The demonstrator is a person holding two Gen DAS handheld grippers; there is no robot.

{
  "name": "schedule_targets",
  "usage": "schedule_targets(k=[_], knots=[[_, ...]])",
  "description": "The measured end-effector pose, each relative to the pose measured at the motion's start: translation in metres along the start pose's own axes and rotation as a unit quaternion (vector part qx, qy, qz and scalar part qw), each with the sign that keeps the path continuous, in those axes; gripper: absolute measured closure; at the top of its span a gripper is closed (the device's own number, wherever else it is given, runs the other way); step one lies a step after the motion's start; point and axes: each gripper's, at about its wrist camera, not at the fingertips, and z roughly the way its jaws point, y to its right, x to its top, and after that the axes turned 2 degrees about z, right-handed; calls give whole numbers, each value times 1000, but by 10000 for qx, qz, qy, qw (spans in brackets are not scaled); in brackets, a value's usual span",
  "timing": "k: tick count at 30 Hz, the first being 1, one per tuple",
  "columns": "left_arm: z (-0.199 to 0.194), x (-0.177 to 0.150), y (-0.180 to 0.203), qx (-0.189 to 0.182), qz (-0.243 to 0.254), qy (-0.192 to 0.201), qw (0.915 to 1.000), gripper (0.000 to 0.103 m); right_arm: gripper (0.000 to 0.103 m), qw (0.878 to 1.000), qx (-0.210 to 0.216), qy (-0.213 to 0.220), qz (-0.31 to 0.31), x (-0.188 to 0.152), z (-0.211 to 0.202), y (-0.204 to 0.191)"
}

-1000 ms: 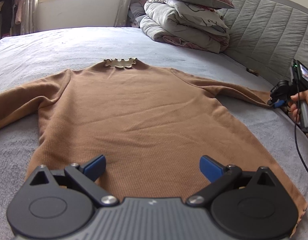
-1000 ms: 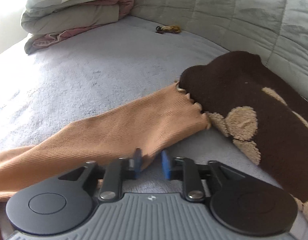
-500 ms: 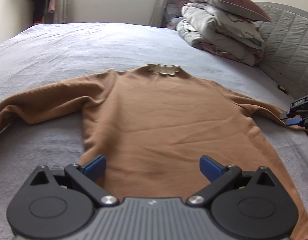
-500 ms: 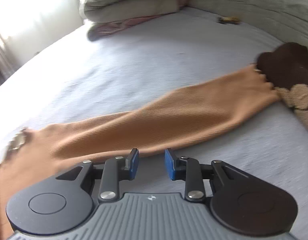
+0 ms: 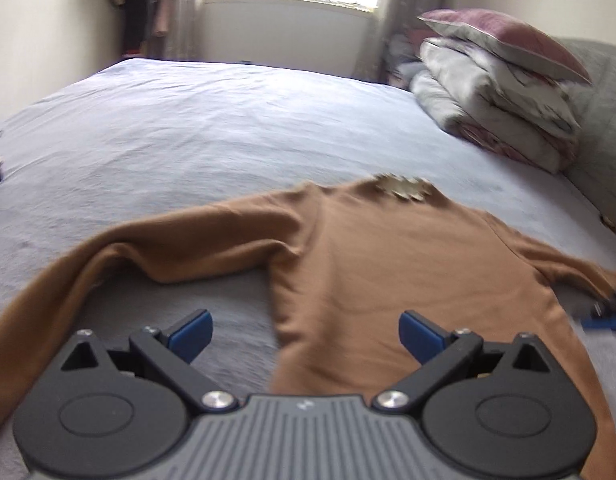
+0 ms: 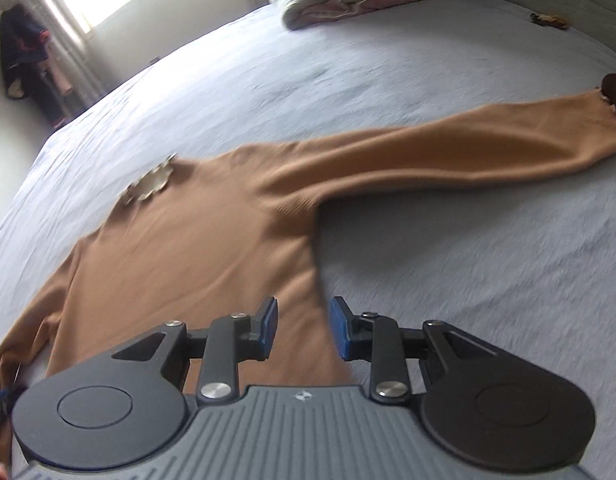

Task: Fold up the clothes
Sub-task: 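Move the left gripper to the other sleeve cuff and grasp it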

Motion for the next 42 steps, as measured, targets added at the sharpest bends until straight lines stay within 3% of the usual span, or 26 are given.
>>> schedule_targets(k=[6,10,16,22,25,31,35,38,42], knots=[[-7,13,-23,75,-647,9,9979,3,72,9999,-71,-46,-53,-23,-29,-16],[-20,14,-23,-186,-775,-11,9968,3,72,9999,-63,-75,133,-32,-61,-31],[-42,9,-19,-337,-828,22,9960,3,59,9990,119,388,164,-55,-116,-75],[-69,1,-31,-451,-853,121,9953,3,58,9971,427,282,558,-82,-130,-112],[-76,-2,-45,-403,-951,144,9945,3,56,9962,507,169,682,-90,-123,-128],[-83,-13,-84,-68,-997,87,9950,3,50,9976,641,161,185,-110,-93,-160],[-88,-24,-114,218,-1046,4,9943,3,50,9990,421,-125,-81,-123,-54,-166],[-90,-33,-132,350,-1048,-70,9939,3,50,9984,445,-56,-343,-131,-32,-168],[-94,-44,-152,505,-1047,-204,9930,3,50,9917,146,47,-1273,-146,-7,-175]])
